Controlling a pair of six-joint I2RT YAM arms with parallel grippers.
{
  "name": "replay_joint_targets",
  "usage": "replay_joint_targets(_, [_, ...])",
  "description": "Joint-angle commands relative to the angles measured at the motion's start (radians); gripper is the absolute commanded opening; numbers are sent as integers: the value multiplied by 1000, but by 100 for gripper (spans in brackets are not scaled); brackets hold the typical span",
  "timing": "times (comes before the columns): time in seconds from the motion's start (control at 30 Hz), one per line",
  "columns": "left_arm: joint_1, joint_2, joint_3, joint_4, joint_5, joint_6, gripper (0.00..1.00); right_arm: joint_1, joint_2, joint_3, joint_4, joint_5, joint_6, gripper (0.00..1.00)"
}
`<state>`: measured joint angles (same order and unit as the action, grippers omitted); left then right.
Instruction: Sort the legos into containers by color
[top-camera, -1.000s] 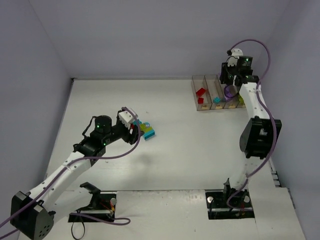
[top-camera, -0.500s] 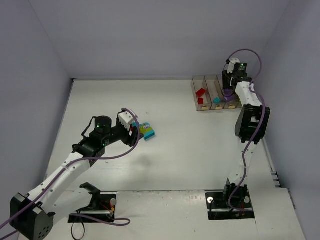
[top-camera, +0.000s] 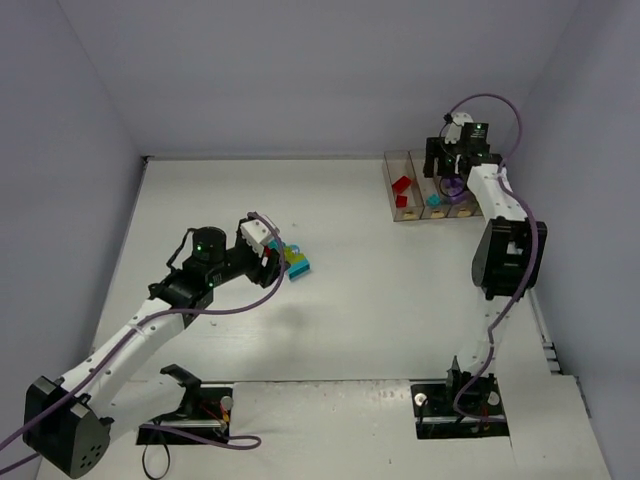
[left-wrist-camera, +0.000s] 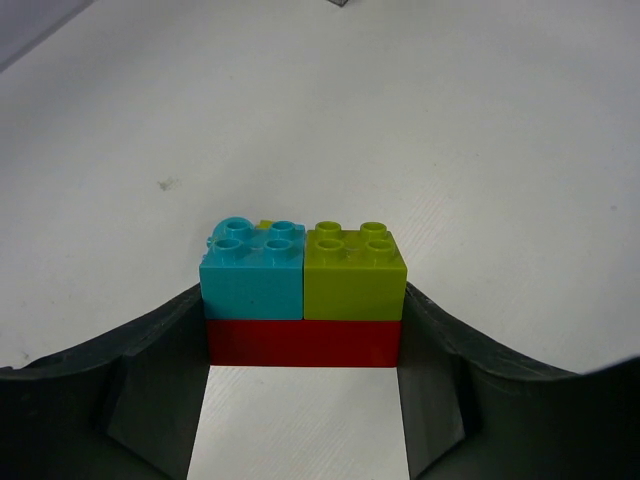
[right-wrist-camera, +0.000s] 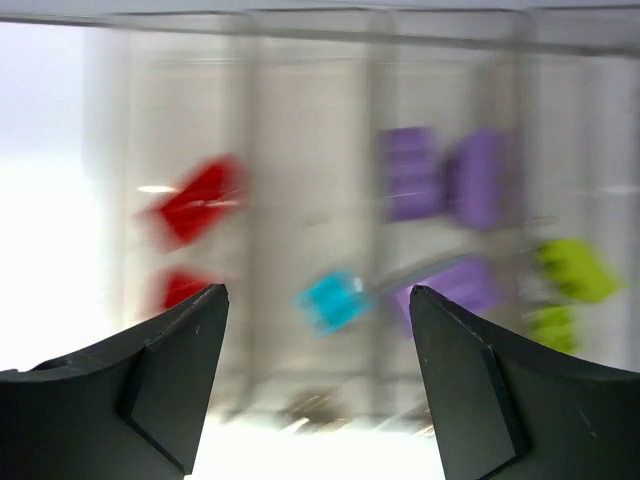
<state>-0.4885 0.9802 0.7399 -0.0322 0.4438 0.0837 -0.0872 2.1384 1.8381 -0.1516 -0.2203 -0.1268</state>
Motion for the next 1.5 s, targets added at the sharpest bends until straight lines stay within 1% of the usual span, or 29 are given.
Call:
replay_joint_targets(0.0, [1,6,65,127,6,60,6,87,-282,-65,44,-192,157,69])
replay_joint_targets(0.03, [1,8,69,133,7,68,6,124,-310,-89,43,-218,215,69])
replay_joint_targets(0.07, [1,11,72,140,7,79,7,180,-339,-117,44,-253,245,70])
replay_joint_targets(0.13, [1,20,87,140,15,108,7,240,-397,-180,43,-304,314,70])
replay_joint_targets(0.17, [1,21,91,138,18,134,8,297,-432,-200,43,-339,341,71])
replay_joint_targets(0.27, [1,25,104,135,15,177,9,383,-477,-276,44,-373,429,72])
replay_joint_targets(0.37, [-1,26,116,129,3,211,10,513,-524,-316,50,-404,482,72])
replay_joint_targets(0.5, [-1,32,139,114,-11,248,11,602,-545,-335,63,-451,527,72])
replay_joint_targets(0.73, [-1,48,157,126,3,248,12,667,-561,-355,72,-508,547,73])
replay_joint_targets(0.97, [-1,46,154,132,18,220,12,722,-551,-365,81,-513,543,73])
replay_joint_targets(1.1, [-1,46,154,138,21,208,12,745,-540,-384,83,-513,543,71])
replay_joint_targets(1.3, [-2,48,153,143,29,197,12,761,-528,-390,87,-507,539,63])
replay_joint_targets(1.4, [-1,49,154,144,35,189,12,762,-523,-393,90,-504,535,52])
replay_joint_targets(1.43, [-1,49,154,143,36,186,12,762,-520,-392,93,-502,533,43])
replay_joint_targets(1.47, [-1,49,153,138,39,186,12,762,-520,-392,95,-501,533,37])
